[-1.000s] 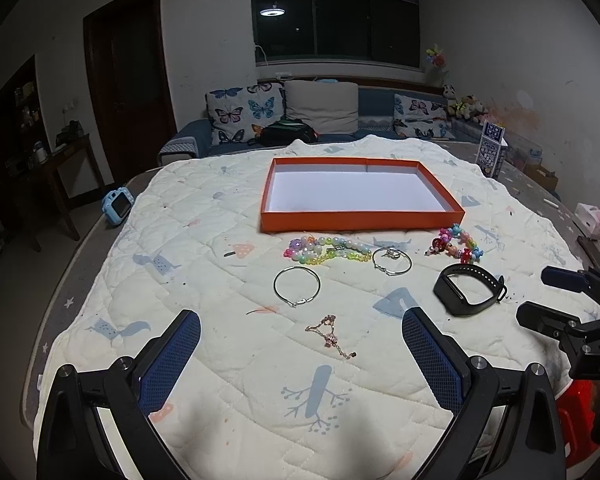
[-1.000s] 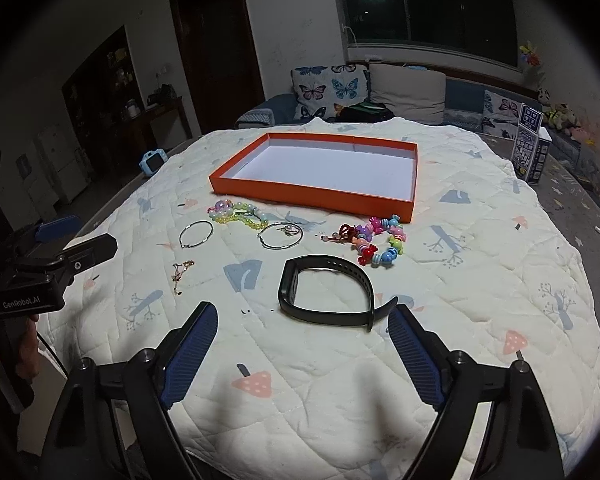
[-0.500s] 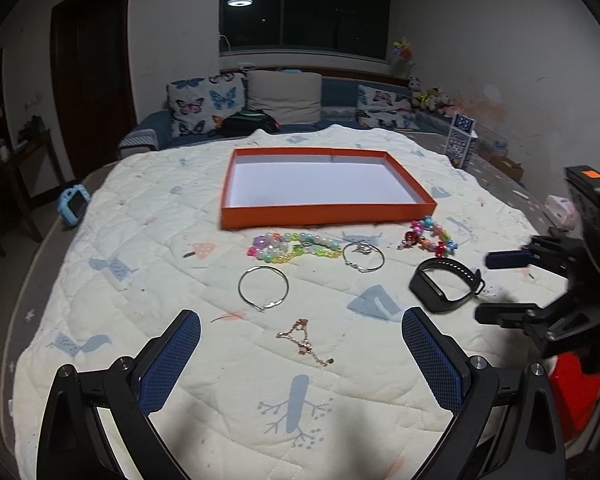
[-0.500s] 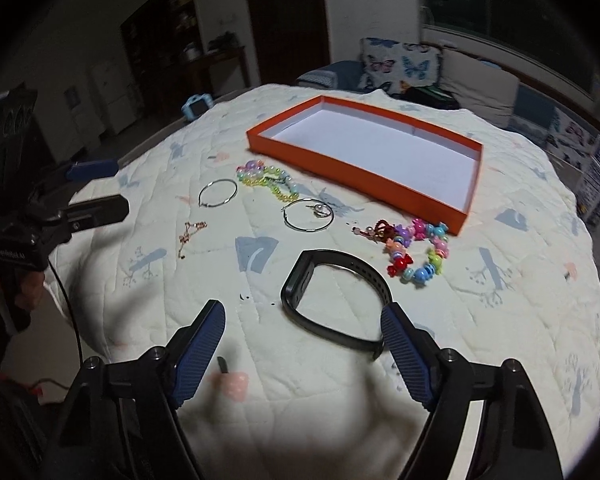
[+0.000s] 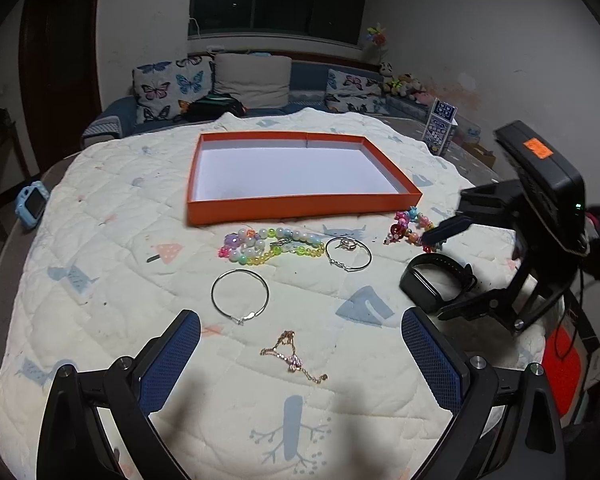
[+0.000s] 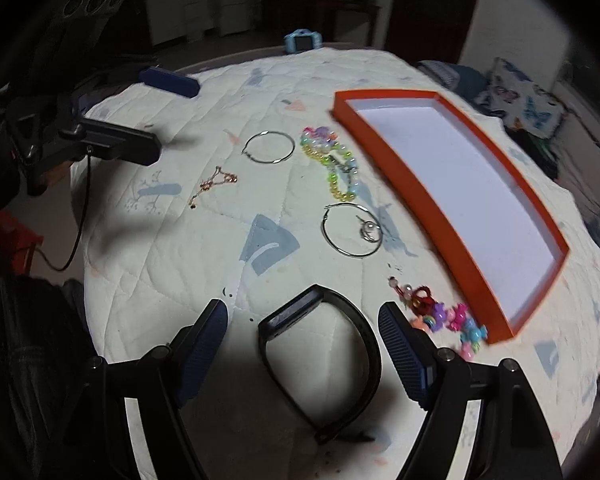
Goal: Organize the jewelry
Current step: 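Grasp the black watch band with the right tool while the left tool grasps the plain silver hoop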
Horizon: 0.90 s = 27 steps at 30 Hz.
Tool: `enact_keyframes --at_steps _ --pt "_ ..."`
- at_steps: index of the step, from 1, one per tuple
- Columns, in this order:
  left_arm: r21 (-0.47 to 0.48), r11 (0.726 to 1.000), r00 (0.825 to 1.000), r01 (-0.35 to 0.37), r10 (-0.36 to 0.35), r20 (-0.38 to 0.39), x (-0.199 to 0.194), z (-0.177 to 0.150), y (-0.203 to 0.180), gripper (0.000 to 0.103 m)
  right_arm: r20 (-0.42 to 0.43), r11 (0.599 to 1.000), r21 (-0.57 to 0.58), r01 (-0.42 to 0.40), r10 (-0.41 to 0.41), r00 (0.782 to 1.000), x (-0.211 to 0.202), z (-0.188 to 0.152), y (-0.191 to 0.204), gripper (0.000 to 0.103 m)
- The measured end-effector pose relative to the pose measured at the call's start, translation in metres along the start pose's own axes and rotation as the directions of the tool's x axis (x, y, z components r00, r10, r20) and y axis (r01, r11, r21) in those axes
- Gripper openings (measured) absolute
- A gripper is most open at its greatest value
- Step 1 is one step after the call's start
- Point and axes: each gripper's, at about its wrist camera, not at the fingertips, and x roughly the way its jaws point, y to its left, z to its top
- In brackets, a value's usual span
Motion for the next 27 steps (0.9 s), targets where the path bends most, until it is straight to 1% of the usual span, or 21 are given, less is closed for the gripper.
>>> enact_keyframes --at_steps 6,8,9,11,12,14,18,19,22,25,27 --pt "0.004 1.000 0.999 0.019 -0.018 -0.042 0.024 0.009 0.013 0.103 -0.074 0.995 -0.066 -0.077 0.072 0.995 0.024 0.001 -0.007 0.085" --pt "-0.002 1.000 0.997 0.021 -0.021 -0.068 0.036 0.012 0.020 0.103 -0.069 0.993 -0.070 -0.095 0.090 0.993 0.024 0.000 -0.008 0.083" --pt "-0.004 1.000 0.997 0.018 -0.018 -0.076 0.040 0.013 0.022 0.103 -0.067 0.993 -0.068 -0.101 0.096 0.993 0.023 -0.001 -0.008 0.082" --pt "-0.009 1.000 0.995 0.022 -0.023 -0.093 0.050 0.017 0.030 0.103 -0.058 0.993 -0.058 -0.104 0.101 0.993 0.020 -0.002 -0.010 0.071" --pt "-0.012 1.000 0.995 0.026 -0.027 -0.098 0.053 0.017 0.034 0.103 -0.056 0.993 -0.052 -0.107 0.104 0.993 0.018 -0.003 -0.011 0.069" --pt "-0.016 0.999 0.992 0.030 -0.032 -0.119 0.063 0.020 0.041 0.099 -0.057 0.993 -0.049 -0.103 0.100 0.993 0.016 -0.005 -0.010 0.064" --pt "0.005 0.999 0.989 0.033 -0.032 -0.148 0.081 0.025 0.049 0.089 -0.057 0.995 -0.040 -0.086 0.084 0.995 0.019 -0.003 -0.007 0.060" --pt "0.009 0.999 0.987 0.036 -0.035 -0.154 0.084 0.025 0.049 0.089 -0.056 0.996 -0.037 -0.085 0.082 0.995 0.019 -0.003 -0.006 0.059" --pt "0.035 0.999 0.984 0.026 -0.019 -0.177 0.097 0.025 0.050 0.083 -0.052 0.997 -0.003 -0.077 0.077 0.996 0.017 -0.005 -0.006 0.057" --pt "0.064 0.998 0.985 0.007 0.005 -0.175 0.101 0.024 0.047 0.078 -0.045 0.998 0.024 -0.063 0.064 0.997 0.017 -0.005 -0.006 0.057" --pt "0.077 0.997 0.985 -0.004 0.018 -0.173 0.102 0.024 0.046 0.073 -0.041 0.998 0.046 -0.053 0.055 0.998 0.016 -0.005 -0.006 0.056"
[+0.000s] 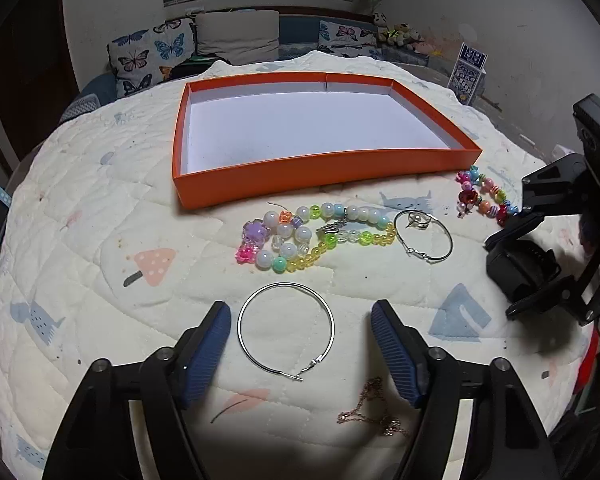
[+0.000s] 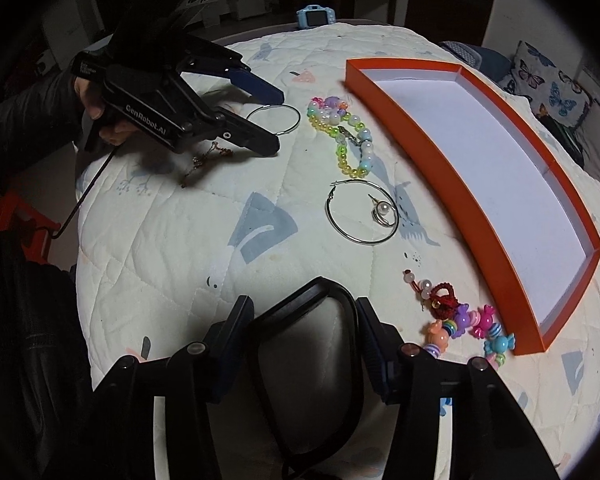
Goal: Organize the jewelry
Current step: 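Grasp the black watch band with the right tool while the left tool grasps the plain silver hoop, then carry the band and hoop into the orange tray and open both tools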
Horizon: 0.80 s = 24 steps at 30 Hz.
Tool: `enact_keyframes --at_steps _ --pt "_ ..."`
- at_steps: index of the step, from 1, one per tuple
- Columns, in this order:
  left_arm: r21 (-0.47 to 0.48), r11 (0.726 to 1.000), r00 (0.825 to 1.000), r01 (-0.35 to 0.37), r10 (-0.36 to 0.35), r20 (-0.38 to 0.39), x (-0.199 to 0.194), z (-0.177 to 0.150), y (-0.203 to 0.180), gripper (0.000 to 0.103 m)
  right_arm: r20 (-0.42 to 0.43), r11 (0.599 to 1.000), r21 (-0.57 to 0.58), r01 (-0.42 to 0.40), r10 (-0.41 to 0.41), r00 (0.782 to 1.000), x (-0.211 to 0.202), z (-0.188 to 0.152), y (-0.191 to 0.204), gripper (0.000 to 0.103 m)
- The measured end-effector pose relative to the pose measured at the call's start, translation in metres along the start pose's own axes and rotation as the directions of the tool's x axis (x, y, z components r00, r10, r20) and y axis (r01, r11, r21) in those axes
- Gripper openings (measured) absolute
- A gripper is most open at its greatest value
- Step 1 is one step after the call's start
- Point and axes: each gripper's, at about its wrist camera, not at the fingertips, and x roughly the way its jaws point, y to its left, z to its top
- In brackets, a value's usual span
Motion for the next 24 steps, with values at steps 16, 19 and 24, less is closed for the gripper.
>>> enact_keyframes --at_steps 16,19,24 --pt "-0.033 0.999 0.999 -0.024 0.025 0.036 -0.019 0.001 -0.003 0.052 0.094 0.960 0.276 0.050 -0.078 0.992 -0.020 -0.011 0.005 0.056" --pt "-0.027 0.999 0.996 -0.019 0.021 0.081 -0.036 0.009 -0.005 0.052 0.112 0.947 0.314 0.060 -0.099 0.989 -0.028 -0.008 0.002 0.056" --pt "-0.040 0.999 0.990 0.002 0.004 0.138 -0.058 0.039 -0.004 0.052 0.130 0.930 0.358 0.086 -0.141 0.981 -0.041 0.007 -0.013 0.056"
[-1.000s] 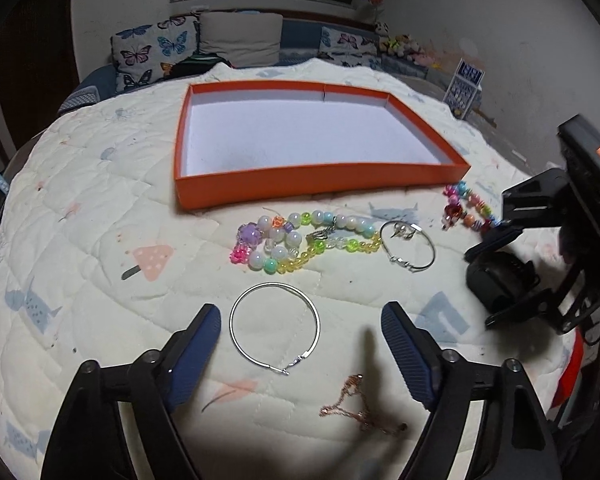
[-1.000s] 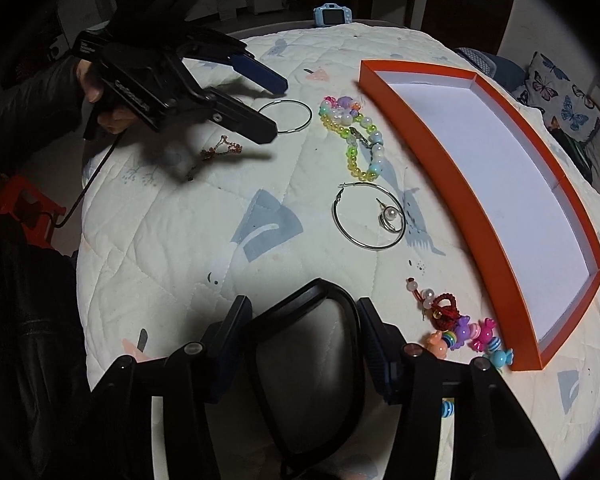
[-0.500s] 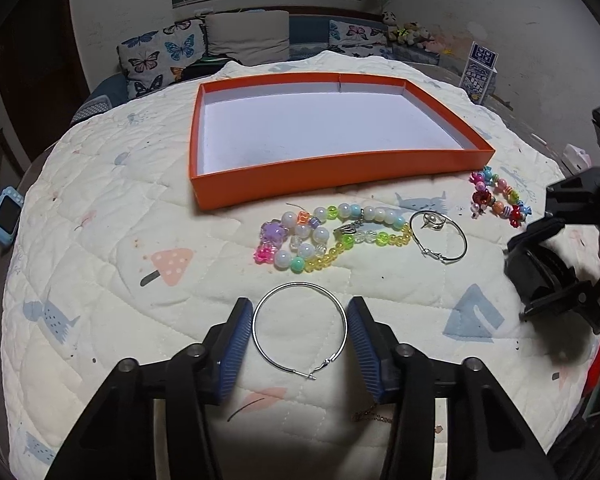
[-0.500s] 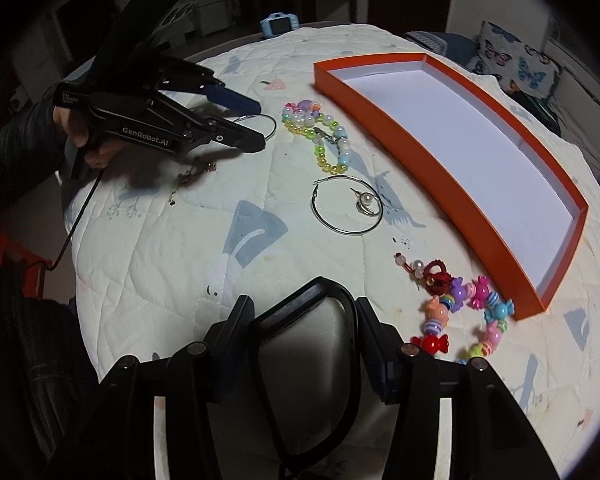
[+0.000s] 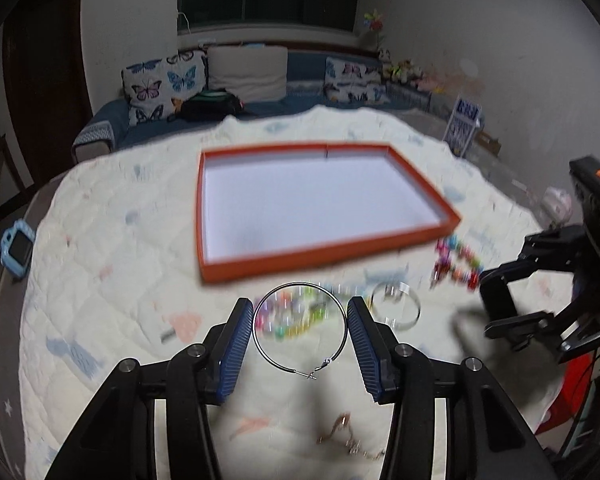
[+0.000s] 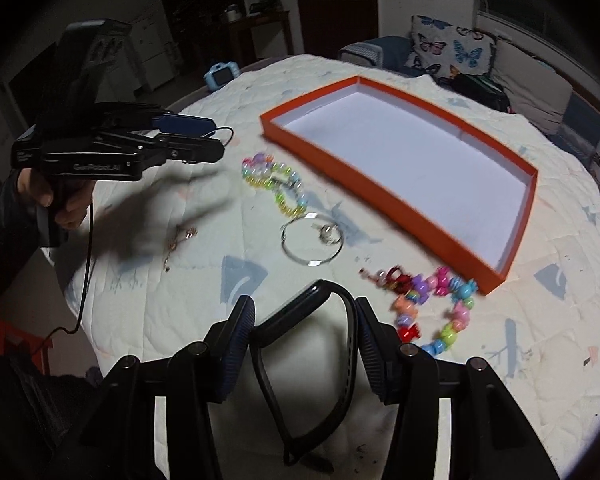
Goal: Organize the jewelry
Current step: 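Carry the band and hoop into the orange tray and open both tools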
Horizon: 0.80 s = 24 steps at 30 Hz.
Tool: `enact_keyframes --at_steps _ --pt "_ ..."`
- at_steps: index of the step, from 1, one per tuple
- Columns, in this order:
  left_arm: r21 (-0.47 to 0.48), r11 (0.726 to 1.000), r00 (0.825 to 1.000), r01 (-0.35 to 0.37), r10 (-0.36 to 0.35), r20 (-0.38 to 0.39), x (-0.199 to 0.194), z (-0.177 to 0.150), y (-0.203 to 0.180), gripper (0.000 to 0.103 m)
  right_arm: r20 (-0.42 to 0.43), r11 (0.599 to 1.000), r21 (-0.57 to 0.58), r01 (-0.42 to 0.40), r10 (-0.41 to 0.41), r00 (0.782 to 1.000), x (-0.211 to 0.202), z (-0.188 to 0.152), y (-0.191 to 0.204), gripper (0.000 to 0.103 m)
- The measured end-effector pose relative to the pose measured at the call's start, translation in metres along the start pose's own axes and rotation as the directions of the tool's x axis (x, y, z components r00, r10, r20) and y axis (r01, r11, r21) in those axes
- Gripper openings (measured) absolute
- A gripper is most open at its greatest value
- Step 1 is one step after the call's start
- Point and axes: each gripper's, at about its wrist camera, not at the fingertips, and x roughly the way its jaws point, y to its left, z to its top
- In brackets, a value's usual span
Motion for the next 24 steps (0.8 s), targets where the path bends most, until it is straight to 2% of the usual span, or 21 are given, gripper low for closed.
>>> enact_keyframes --at_steps 6,14,21,24 --pt "0.006 1.000 0.999 -0.011 0.011 0.047 -0.003 0.048 0.010 0.052 0.041 0.998 0.041 0.055 -0.057 0.998 -0.002 0.038 -0.021 0.056" --pt "0.011 0.999 0.999 -0.035 0.034 0.012 0.040 0.098 0.026 0.052 0.046 0.987 0.134 0.088 -0.094 0.994 0.021 0.079 -0.059 0.055" --pt "-0.005 1.000 0.999 -0.019 0.019 -0.043 0.086 0.106 0.040 0.052 0.034 0.963 0.269 0.026 -0.036 0.999 0.037 0.096 -0.090 0.055" --pt "-0.006 1.000 0.998 -0.010 0.010 -0.060 0.101 0.106 0.043 0.052 0.060 0.940 0.337 -0.051 0.033 0.998 0.037 0.099 -0.101 0.055"
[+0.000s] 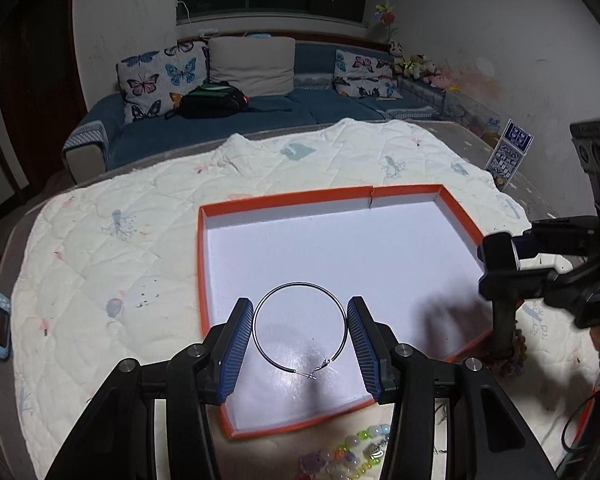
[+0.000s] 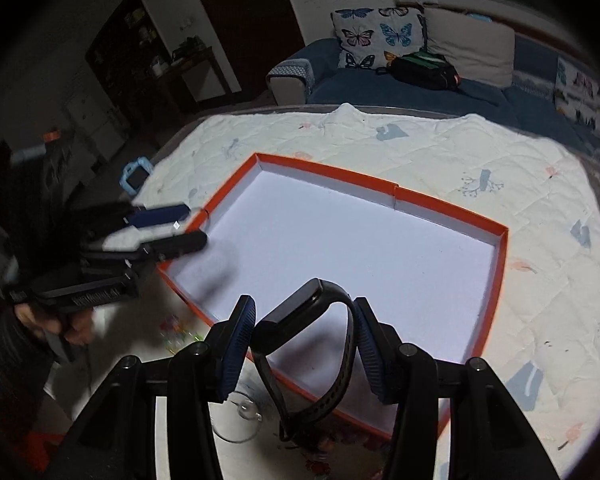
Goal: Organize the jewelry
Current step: 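Carry the band and hoop into the orange tray and open both tools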
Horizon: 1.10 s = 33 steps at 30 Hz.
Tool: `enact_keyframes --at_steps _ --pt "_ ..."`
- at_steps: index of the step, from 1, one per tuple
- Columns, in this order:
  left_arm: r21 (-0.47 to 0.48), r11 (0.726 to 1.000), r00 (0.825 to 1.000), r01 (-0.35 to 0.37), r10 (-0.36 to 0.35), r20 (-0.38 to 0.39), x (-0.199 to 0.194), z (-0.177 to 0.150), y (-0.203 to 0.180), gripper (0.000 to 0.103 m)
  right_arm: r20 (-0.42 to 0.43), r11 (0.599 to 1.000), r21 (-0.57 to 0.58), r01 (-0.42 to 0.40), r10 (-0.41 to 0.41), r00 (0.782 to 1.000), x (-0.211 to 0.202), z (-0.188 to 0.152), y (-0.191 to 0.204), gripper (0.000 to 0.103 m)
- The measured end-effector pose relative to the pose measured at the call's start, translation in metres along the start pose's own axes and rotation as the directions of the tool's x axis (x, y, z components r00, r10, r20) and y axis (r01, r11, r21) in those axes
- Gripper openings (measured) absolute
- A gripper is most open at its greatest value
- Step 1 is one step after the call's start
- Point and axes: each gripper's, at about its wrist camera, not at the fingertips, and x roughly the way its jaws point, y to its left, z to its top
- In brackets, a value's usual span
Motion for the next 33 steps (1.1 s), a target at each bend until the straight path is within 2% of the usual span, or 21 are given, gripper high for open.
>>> enact_keyframes --at_steps 7,13,17,19,22,25,30,33 --pt "-0.003 1.000 1.000 0.010 -0.010 -0.006 0.011 -0.003 0.004 0.052 0.004 0.989 0.100 -0.107 0.107 0.994 -0.004 0.007 -0.008 0.055" --pt "0.003 1.000 1.000 0.005 -0.005 -0.019 0.019 -0.002 0.004 0.052 0.018 0.998 0.058 -0.012 0.011 1.000 -0.003 0.016 -0.002 0.055" --pt "0.004 1.000 0.999 -0.003 0.003 -0.033 0.026 -0.002 0.004 0.052 0.017 0.992 0.037 0.118 -0.118 0.993 0.001 0.024 -0.004 0.054" --pt "0.003 1.000 0.999 -0.004 0.004 -0.042 0.031 -0.002 0.004 0.052 -0.007 0.985 0.024 0.173 -0.173 0.985 0.010 0.027 -0.007 0.054" --pt "0.010 1.000 0.999 -0.009 0.010 -0.052 0.037 -0.002 0.002 0.052 -0.046 0.962 -0.010 0.273 -0.273 0.961 0.030 0.029 -0.013 0.054" --pt "0.026 1.000 0.998 -0.015 0.017 -0.060 0.043 -0.004 -0.001 0.052 -0.089 0.941 -0.029 0.337 -0.338 0.937 0.052 0.026 -0.024 0.054" --pt "0.042 0.999 0.997 -0.026 0.029 -0.067 0.049 -0.005 -0.002 0.052 -0.118 0.945 0.012 0.325 -0.322 0.939 0.063 0.020 -0.042 0.055" --pt "0.044 0.998 0.997 -0.044 0.047 -0.065 0.051 -0.005 -0.003 0.053 -0.114 0.949 0.010 0.316 -0.313 0.943 0.060 0.018 -0.045 0.061"
